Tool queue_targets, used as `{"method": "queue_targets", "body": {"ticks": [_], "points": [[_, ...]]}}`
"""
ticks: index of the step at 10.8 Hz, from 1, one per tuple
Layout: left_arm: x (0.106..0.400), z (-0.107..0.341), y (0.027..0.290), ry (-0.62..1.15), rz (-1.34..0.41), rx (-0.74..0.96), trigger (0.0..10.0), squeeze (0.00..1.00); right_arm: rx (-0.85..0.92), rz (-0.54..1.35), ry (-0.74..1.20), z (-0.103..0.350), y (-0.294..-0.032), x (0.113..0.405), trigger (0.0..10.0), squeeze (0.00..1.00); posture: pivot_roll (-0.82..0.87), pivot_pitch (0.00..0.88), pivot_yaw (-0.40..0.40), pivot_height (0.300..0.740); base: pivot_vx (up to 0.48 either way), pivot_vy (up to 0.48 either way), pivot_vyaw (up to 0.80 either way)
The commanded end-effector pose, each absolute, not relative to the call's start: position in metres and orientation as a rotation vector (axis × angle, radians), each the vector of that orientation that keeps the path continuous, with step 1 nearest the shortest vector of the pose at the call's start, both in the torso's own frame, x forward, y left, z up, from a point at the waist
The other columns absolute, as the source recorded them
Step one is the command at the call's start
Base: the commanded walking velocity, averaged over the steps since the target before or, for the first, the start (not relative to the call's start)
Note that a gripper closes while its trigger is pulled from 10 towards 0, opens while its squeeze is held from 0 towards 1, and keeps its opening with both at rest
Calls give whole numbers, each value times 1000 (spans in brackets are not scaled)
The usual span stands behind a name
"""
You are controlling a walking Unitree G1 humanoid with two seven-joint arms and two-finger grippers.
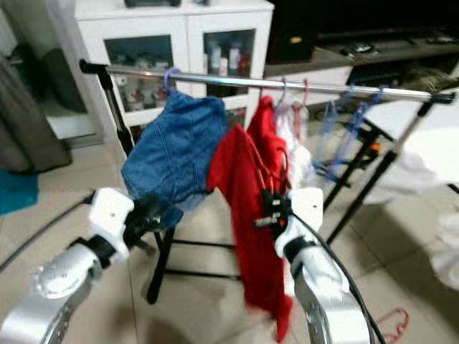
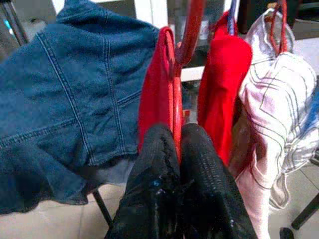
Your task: Hang hanger
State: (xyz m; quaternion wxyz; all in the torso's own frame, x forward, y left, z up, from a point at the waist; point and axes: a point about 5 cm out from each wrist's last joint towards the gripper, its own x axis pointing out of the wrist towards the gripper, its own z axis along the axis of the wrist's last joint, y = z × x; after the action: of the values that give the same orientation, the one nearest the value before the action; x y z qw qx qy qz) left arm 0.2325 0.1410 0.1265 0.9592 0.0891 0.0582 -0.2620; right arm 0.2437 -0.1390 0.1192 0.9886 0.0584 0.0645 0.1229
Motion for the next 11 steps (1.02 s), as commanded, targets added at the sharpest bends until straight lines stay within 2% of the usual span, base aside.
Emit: {"method": "queue_targets", "body": {"ticks": [1, 5, 7, 11], "points": [[234, 132, 140, 100, -546, 196, 10000, 0, 111, 243, 100, 127, -137, 249, 10000, 0, 100, 0, -12, 740, 0, 0, 0], [247, 134, 134, 113, -615, 219, 10000, 0, 119, 323, 153, 135, -106, 301, 10000, 0, 86, 0, 15, 740, 0, 0, 0], [250, 137, 134, 106, -627, 237, 10000, 0, 157, 299, 158, 157, -88, 341, 10000, 0, 90, 8, -4, 740, 0, 0, 0], [247, 136, 132, 121, -610, 246, 10000, 0, 99, 282, 140, 177, -78, 380, 10000, 0, 95, 42, -50, 740, 0, 0, 0]]}}
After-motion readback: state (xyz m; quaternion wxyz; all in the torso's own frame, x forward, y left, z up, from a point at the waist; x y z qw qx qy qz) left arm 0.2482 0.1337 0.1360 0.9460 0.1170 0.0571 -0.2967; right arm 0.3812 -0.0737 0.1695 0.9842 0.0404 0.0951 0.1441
